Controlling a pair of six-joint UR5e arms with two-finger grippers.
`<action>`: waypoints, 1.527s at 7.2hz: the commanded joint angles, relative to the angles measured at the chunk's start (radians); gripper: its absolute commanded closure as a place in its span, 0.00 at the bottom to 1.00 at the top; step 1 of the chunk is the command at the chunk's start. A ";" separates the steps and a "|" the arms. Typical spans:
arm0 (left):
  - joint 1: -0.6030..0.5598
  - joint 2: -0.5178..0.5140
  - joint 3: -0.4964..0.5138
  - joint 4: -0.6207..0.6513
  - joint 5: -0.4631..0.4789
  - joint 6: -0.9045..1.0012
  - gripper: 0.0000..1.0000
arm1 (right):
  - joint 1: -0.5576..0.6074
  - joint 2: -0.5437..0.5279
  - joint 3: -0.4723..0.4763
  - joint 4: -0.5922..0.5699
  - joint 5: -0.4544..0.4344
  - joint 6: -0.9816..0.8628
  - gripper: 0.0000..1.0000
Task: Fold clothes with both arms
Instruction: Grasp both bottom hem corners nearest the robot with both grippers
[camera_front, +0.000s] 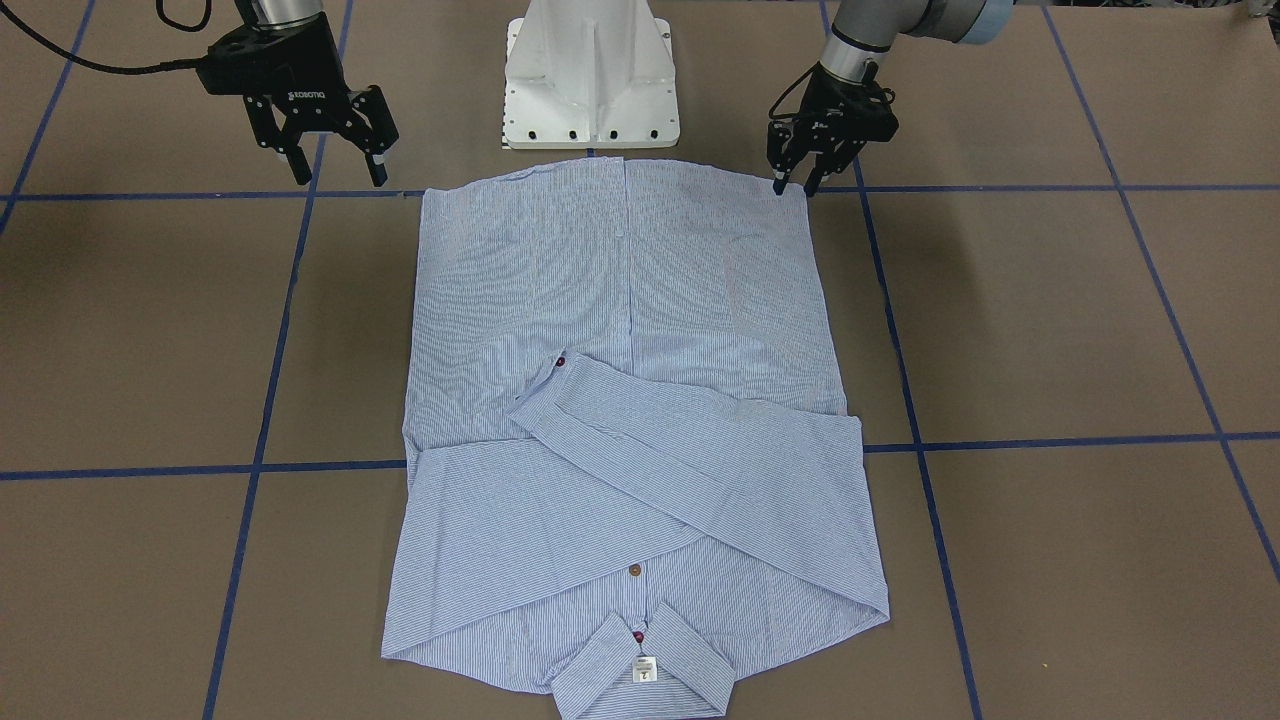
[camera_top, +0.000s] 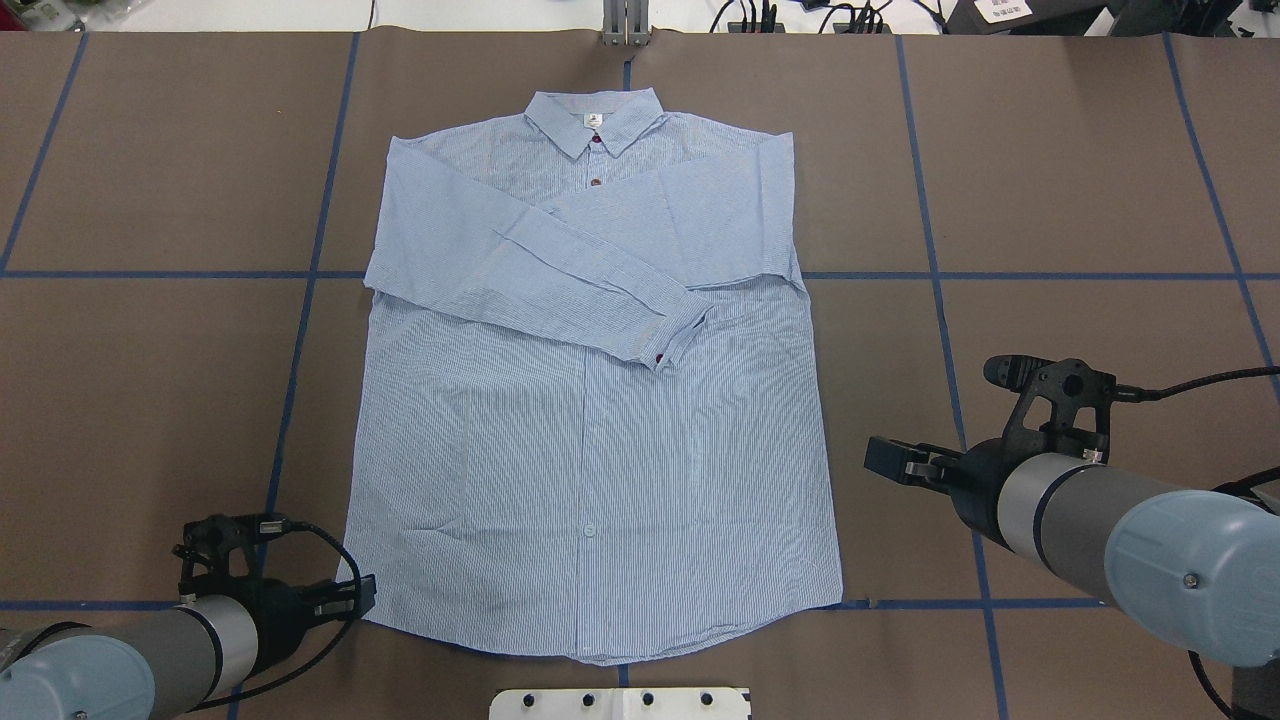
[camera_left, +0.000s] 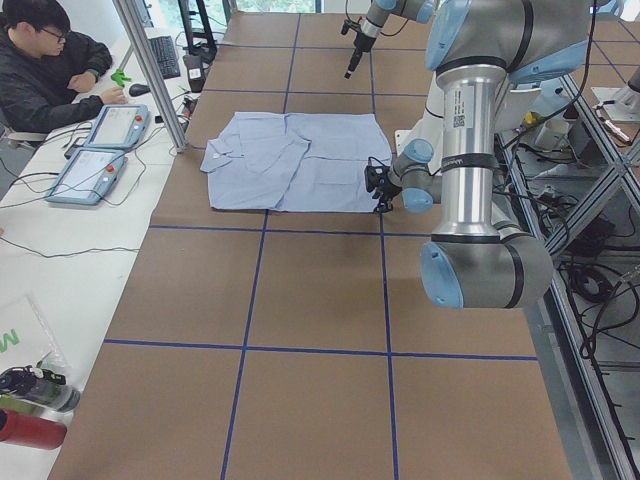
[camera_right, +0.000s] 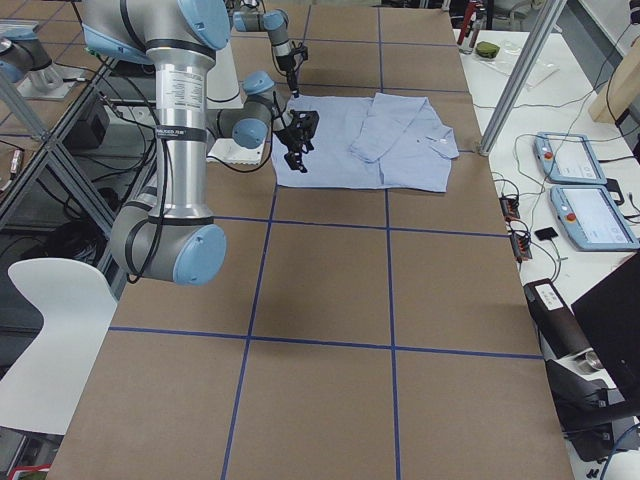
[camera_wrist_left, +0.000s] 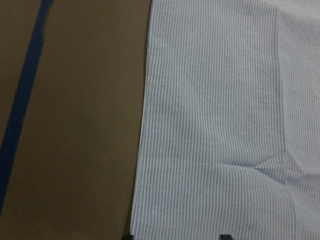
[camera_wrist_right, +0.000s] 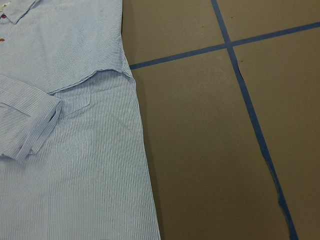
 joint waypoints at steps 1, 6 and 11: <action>0.000 0.005 0.001 0.029 -0.020 0.008 0.45 | -0.002 0.000 -0.002 0.001 -0.001 0.000 0.00; 0.006 -0.016 0.004 0.038 -0.021 0.008 0.65 | -0.002 -0.008 -0.002 -0.001 -0.003 0.000 0.00; 0.001 -0.007 0.001 0.038 -0.020 0.008 1.00 | -0.004 -0.021 -0.003 0.001 -0.003 0.000 0.00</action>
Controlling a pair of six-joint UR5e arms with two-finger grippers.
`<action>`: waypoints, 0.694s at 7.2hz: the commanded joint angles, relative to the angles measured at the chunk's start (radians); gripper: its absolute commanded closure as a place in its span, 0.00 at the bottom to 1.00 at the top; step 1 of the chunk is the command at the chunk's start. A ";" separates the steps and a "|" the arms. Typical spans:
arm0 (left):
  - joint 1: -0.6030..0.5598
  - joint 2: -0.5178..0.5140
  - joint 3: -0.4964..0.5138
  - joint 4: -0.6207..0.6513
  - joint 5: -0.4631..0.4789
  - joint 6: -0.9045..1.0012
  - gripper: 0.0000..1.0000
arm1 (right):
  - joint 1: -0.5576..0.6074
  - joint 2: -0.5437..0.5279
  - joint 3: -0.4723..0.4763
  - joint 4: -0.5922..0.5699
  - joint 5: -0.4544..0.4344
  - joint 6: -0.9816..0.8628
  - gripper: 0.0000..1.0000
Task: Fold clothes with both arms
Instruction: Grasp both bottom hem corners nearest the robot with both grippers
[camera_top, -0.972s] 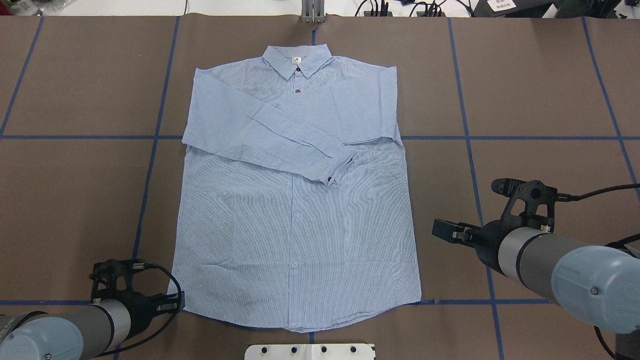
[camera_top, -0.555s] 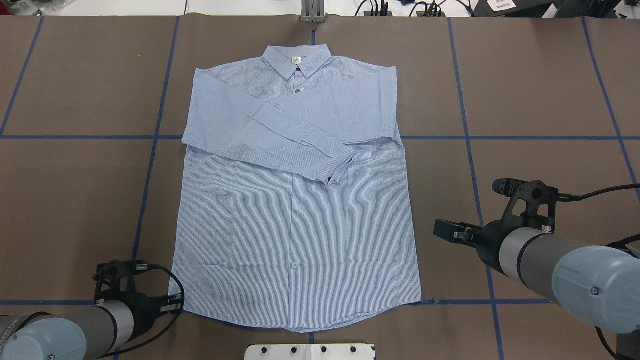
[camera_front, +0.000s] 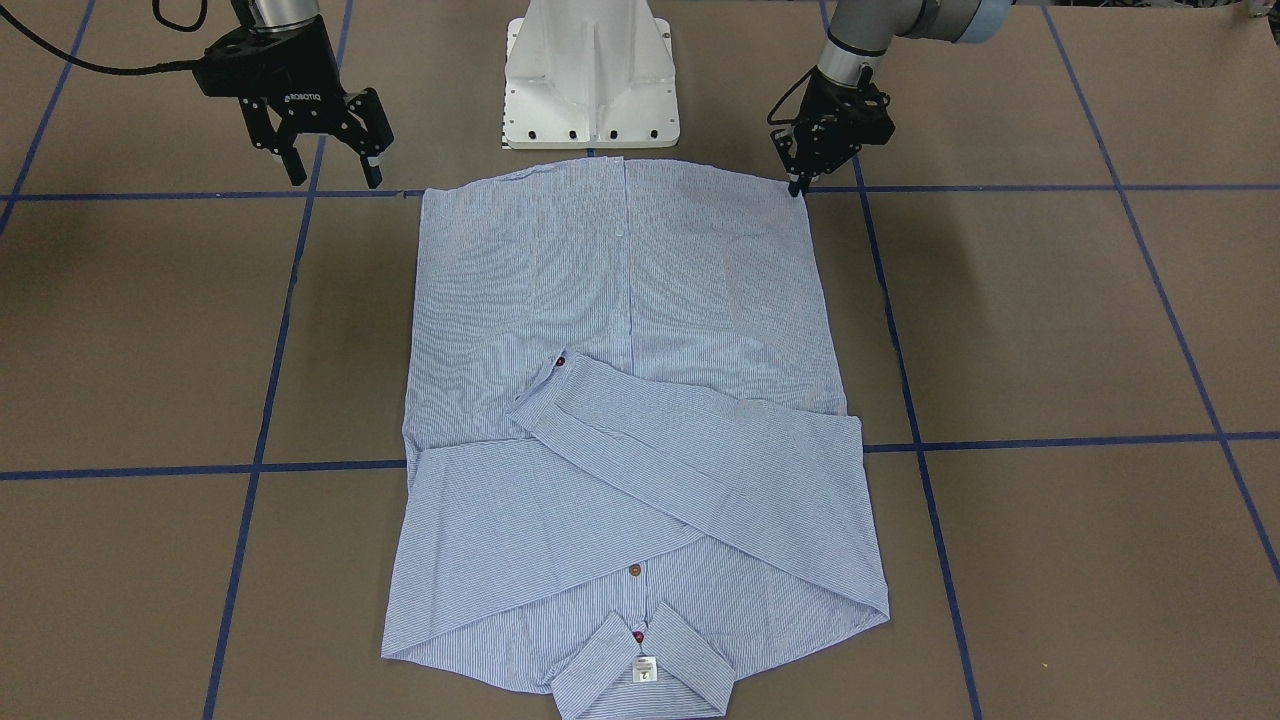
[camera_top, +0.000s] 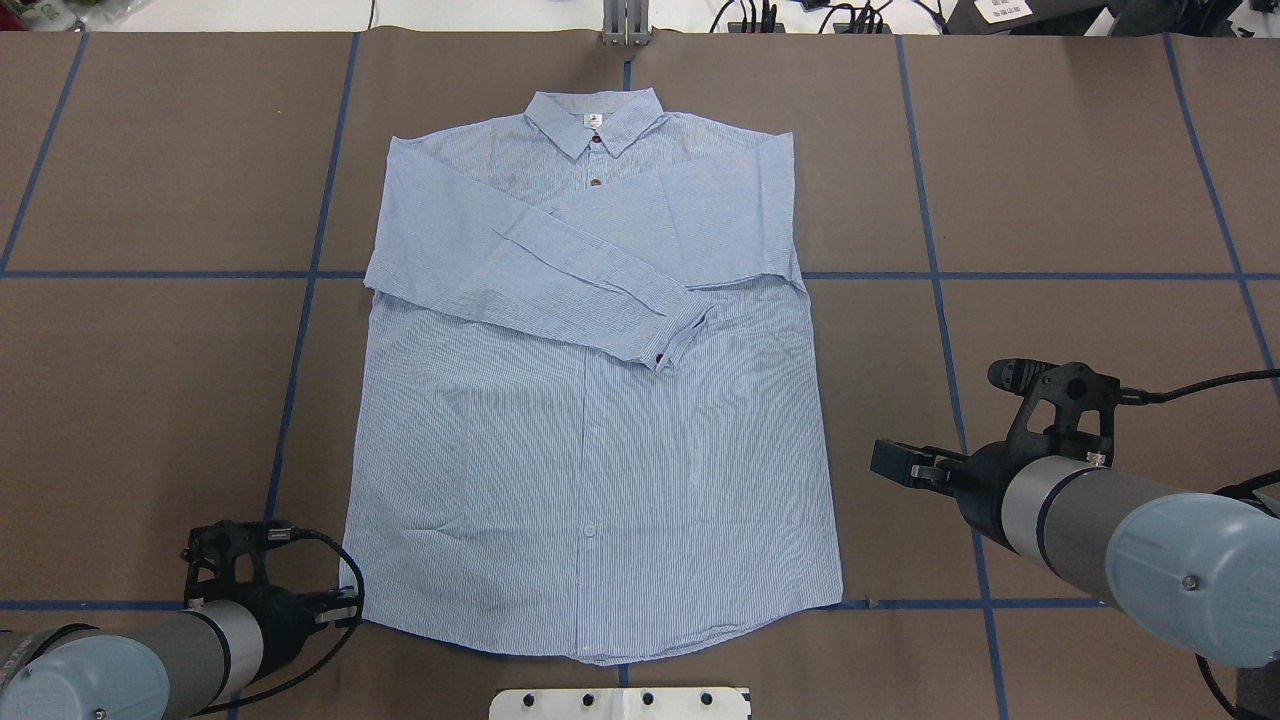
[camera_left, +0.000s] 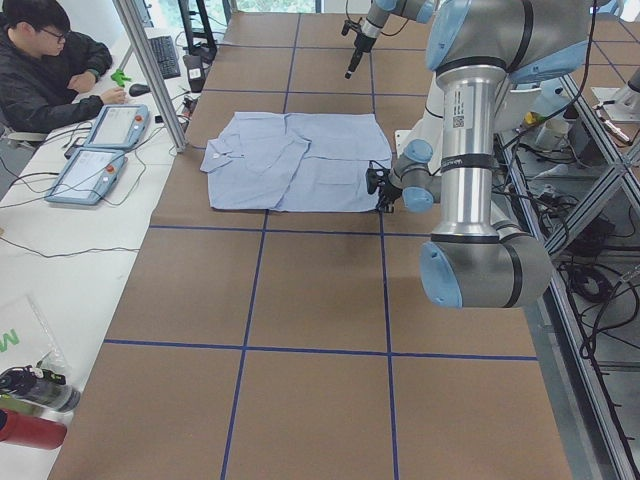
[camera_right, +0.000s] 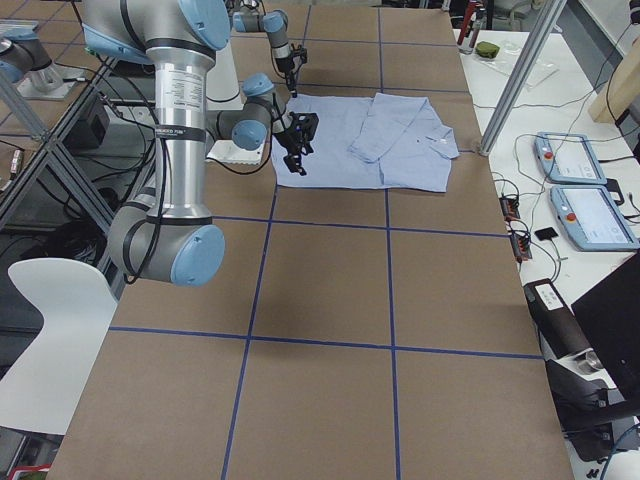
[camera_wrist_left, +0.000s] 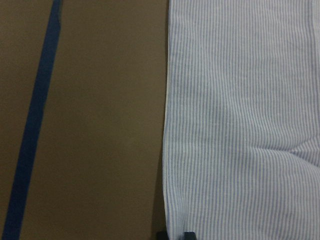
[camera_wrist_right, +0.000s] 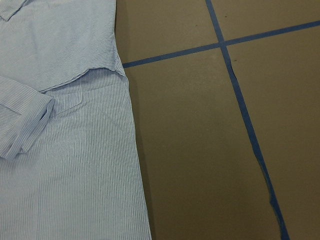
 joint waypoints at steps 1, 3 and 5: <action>-0.004 -0.004 -0.005 0.000 0.001 0.000 1.00 | -0.010 -0.010 -0.009 0.003 -0.002 0.005 0.00; -0.001 -0.021 -0.009 -0.002 0.000 0.000 1.00 | -0.089 -0.019 -0.013 0.010 -0.065 0.099 0.00; -0.001 -0.030 -0.009 -0.008 0.004 -0.002 1.00 | -0.230 -0.019 -0.015 0.010 -0.208 0.252 0.01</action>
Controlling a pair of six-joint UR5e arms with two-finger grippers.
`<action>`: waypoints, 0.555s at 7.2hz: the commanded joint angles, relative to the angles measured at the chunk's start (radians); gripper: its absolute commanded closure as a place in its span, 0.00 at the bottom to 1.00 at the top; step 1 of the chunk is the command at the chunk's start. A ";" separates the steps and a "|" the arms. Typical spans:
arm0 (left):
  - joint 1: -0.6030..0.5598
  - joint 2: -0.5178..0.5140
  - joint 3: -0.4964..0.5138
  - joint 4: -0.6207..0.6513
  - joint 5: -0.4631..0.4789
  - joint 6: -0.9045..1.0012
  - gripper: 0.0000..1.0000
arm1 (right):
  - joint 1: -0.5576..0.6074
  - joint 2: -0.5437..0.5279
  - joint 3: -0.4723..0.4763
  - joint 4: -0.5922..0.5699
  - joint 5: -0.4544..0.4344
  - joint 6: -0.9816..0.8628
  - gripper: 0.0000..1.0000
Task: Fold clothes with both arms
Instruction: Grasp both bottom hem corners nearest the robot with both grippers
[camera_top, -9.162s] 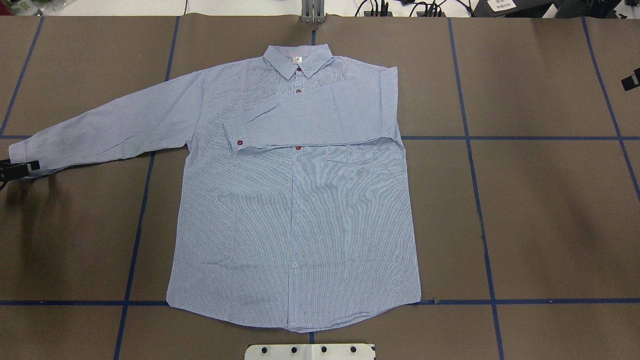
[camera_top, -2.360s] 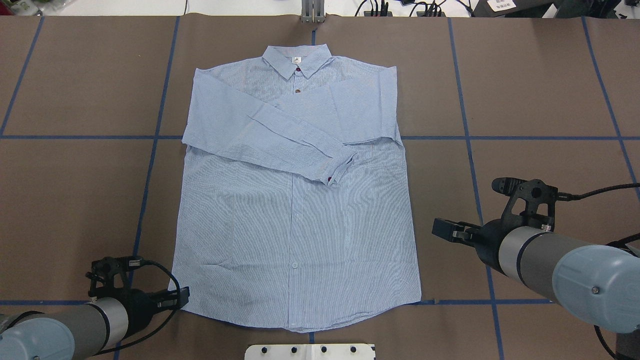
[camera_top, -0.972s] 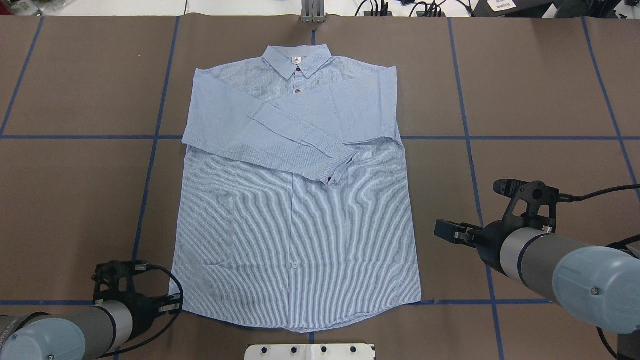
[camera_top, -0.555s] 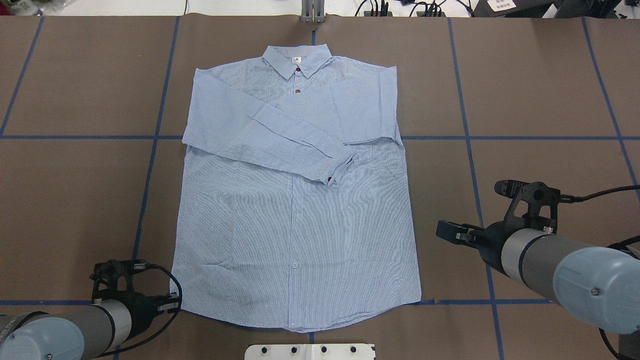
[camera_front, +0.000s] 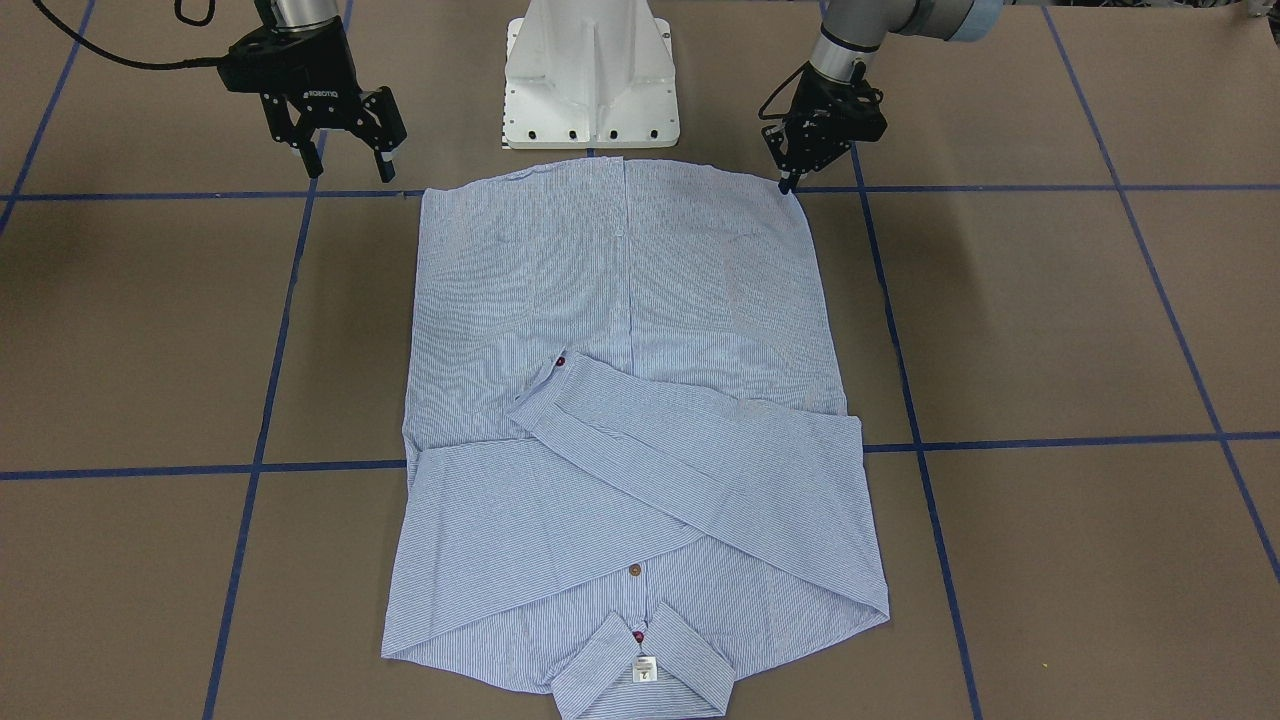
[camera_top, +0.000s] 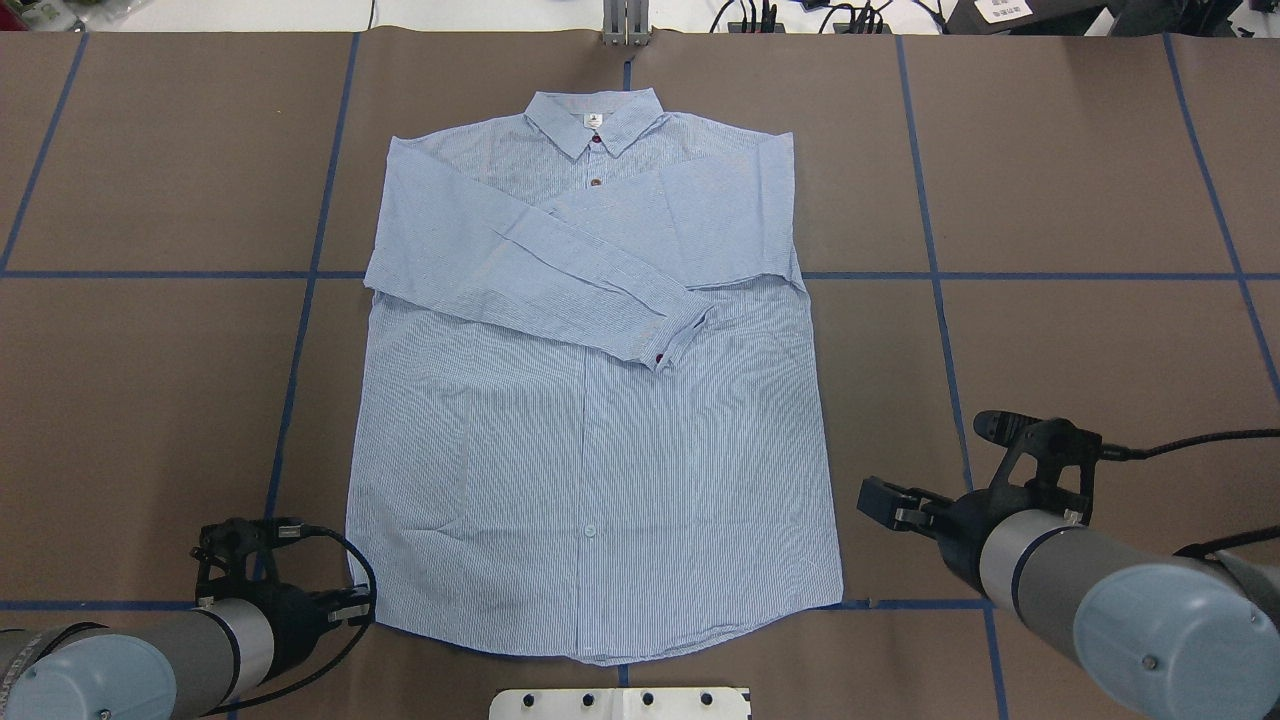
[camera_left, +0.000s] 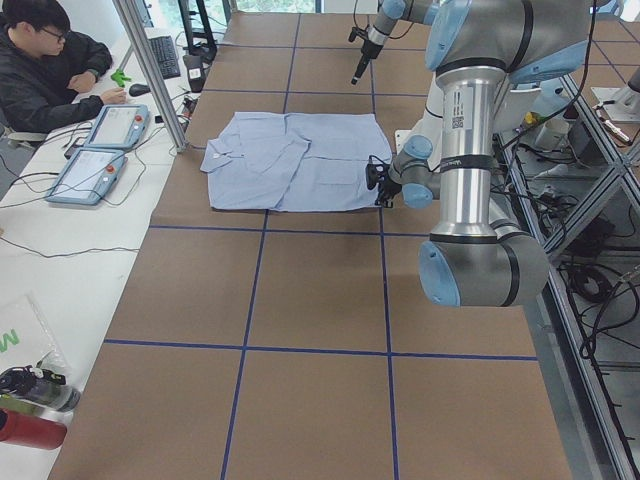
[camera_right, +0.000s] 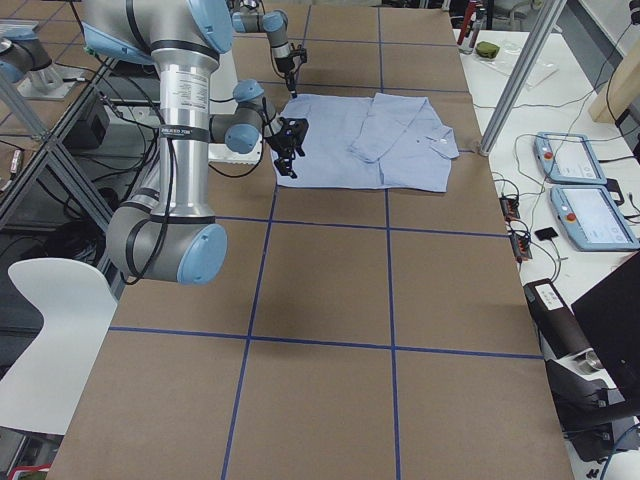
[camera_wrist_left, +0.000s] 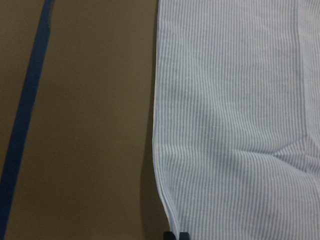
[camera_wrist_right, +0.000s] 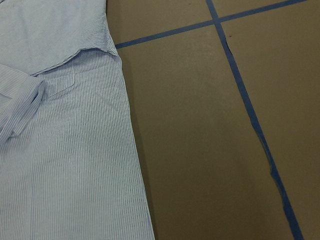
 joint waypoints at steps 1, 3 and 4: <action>0.003 -0.002 0.007 -0.004 0.006 -0.002 1.00 | -0.144 -0.001 -0.005 -0.001 -0.147 0.162 0.05; 0.003 0.006 0.004 -0.003 0.012 -0.001 1.00 | -0.194 0.007 -0.073 0.001 -0.196 0.239 0.30; 0.003 0.014 0.004 -0.001 0.020 -0.001 1.00 | -0.201 0.033 -0.118 0.002 -0.198 0.239 0.32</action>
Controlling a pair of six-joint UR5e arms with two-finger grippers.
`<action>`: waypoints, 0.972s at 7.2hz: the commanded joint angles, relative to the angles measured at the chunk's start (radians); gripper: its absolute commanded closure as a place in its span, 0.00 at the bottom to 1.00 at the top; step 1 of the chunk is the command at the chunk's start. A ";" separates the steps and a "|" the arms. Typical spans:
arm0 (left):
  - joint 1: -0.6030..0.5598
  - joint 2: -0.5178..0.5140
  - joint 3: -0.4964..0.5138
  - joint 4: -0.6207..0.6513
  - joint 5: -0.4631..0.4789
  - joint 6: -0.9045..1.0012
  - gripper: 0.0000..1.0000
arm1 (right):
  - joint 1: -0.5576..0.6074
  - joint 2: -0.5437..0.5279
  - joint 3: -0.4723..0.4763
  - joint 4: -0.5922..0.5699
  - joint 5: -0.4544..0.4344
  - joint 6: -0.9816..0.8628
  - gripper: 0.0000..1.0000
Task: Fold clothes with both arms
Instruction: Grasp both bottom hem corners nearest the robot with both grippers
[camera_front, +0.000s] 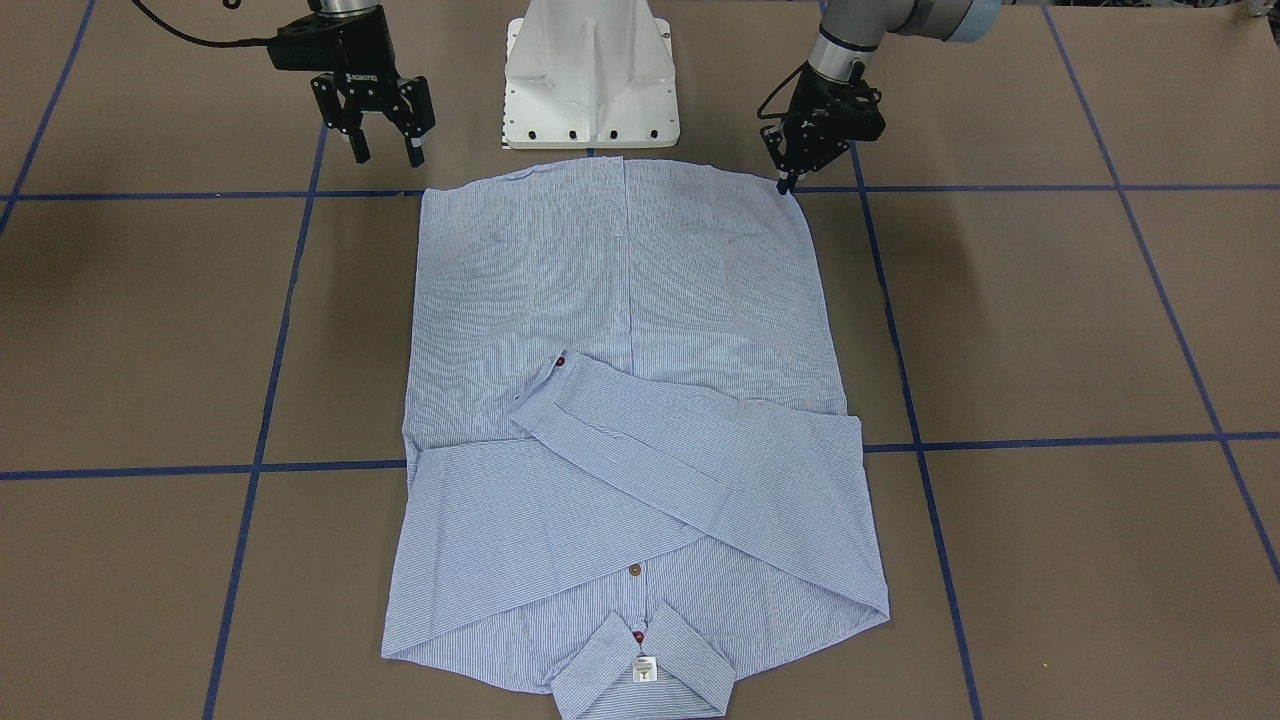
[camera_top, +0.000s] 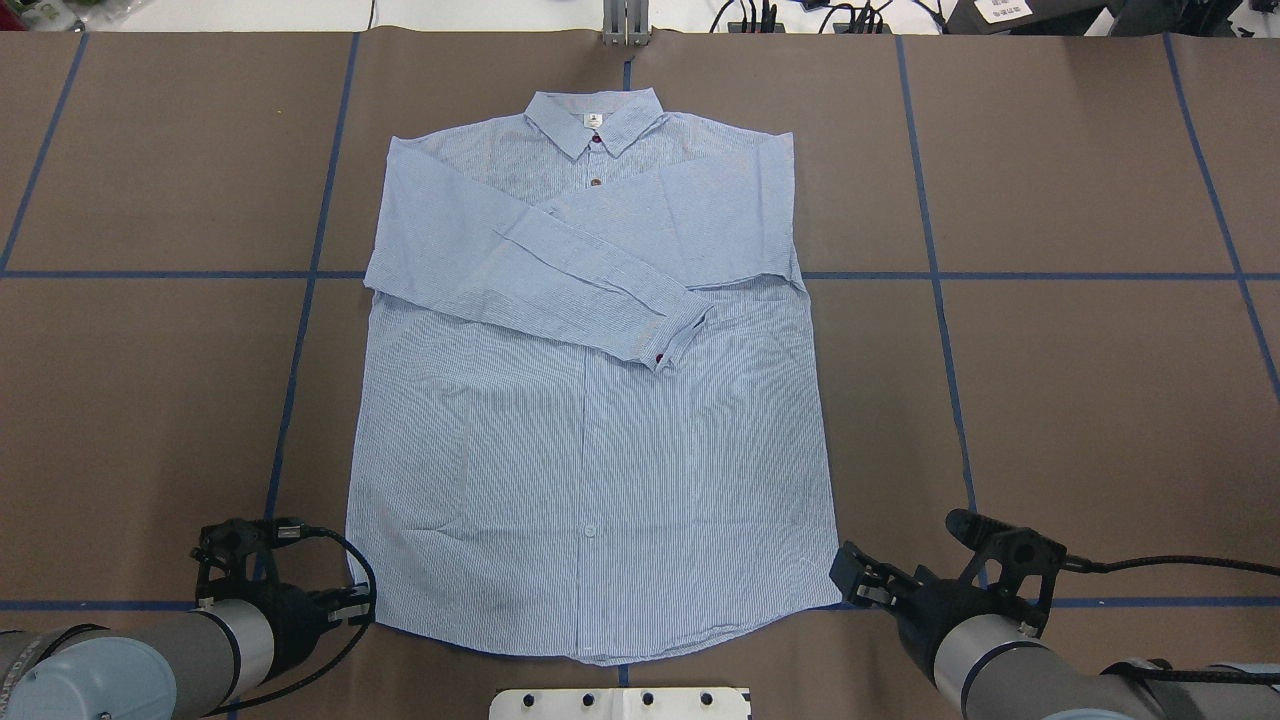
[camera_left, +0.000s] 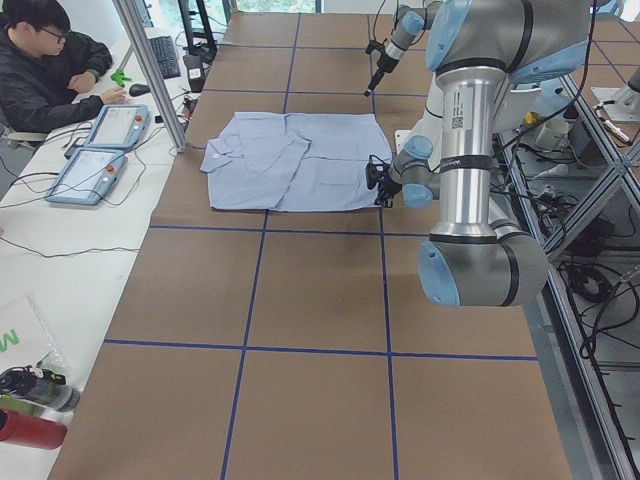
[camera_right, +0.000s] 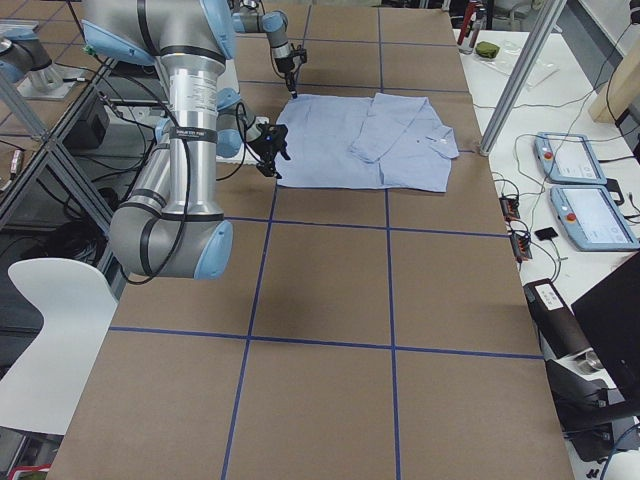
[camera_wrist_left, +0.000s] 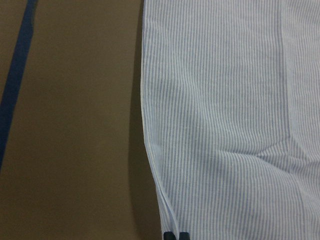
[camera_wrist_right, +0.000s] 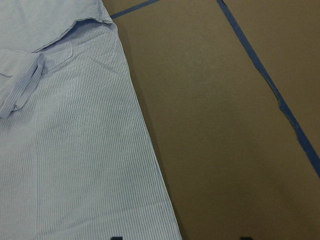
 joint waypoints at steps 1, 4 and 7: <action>0.000 0.008 -0.002 0.003 0.034 0.000 1.00 | -0.022 0.066 -0.093 0.002 -0.016 0.017 0.34; 0.002 0.005 -0.003 0.003 0.037 0.002 1.00 | -0.024 0.126 -0.153 0.002 -0.016 0.014 0.35; 0.002 0.005 -0.005 0.003 0.037 0.002 1.00 | -0.024 0.129 -0.180 0.002 -0.029 0.012 0.37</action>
